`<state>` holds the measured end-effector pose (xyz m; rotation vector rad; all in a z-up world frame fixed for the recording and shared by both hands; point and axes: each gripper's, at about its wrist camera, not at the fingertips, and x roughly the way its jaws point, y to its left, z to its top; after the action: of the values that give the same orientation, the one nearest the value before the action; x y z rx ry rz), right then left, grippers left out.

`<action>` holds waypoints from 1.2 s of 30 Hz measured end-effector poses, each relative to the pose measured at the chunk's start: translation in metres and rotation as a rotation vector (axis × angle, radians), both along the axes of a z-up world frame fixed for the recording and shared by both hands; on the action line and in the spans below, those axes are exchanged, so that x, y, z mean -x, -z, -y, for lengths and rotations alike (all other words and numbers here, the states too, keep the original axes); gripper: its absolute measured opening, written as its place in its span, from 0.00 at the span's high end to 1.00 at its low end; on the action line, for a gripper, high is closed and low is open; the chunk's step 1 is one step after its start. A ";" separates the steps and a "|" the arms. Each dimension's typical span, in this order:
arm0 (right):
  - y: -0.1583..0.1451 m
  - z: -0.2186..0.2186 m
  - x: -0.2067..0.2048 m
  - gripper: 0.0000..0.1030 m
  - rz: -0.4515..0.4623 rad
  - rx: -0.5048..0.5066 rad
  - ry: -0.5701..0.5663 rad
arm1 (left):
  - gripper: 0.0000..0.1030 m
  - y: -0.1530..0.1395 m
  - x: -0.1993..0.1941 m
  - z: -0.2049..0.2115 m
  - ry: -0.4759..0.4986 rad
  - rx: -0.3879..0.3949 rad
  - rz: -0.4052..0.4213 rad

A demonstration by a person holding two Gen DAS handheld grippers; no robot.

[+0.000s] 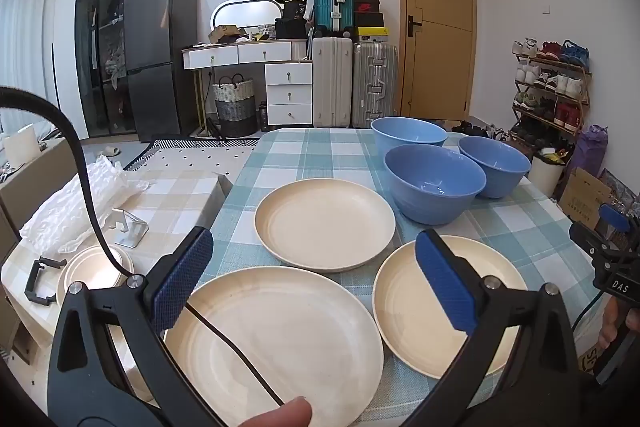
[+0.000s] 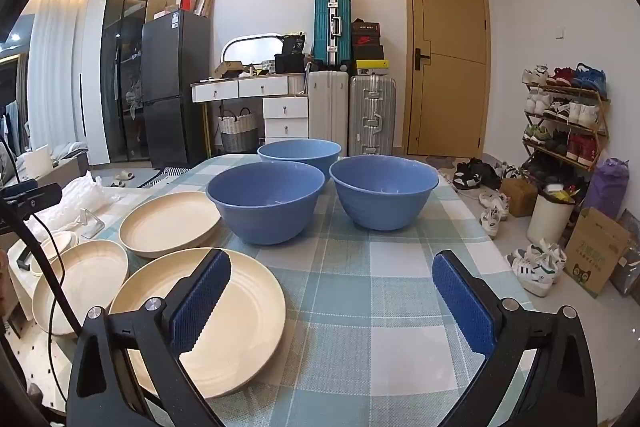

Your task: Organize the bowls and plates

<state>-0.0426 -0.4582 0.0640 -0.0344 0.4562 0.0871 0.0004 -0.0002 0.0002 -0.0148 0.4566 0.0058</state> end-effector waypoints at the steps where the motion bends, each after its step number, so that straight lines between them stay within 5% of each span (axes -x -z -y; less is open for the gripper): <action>1: 0.000 0.000 0.000 0.00 -0.004 0.000 -0.001 | 0.02 0.000 0.000 0.000 0.000 -0.004 -0.002; 36: 0.006 -0.002 -0.003 0.00 -0.024 -0.002 -0.014 | 0.02 0.001 -0.001 0.000 -0.006 -0.019 0.000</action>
<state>-0.0396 -0.4565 0.0579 -0.0345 0.4795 0.1014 0.0015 0.0002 -0.0009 0.0022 0.4563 0.0161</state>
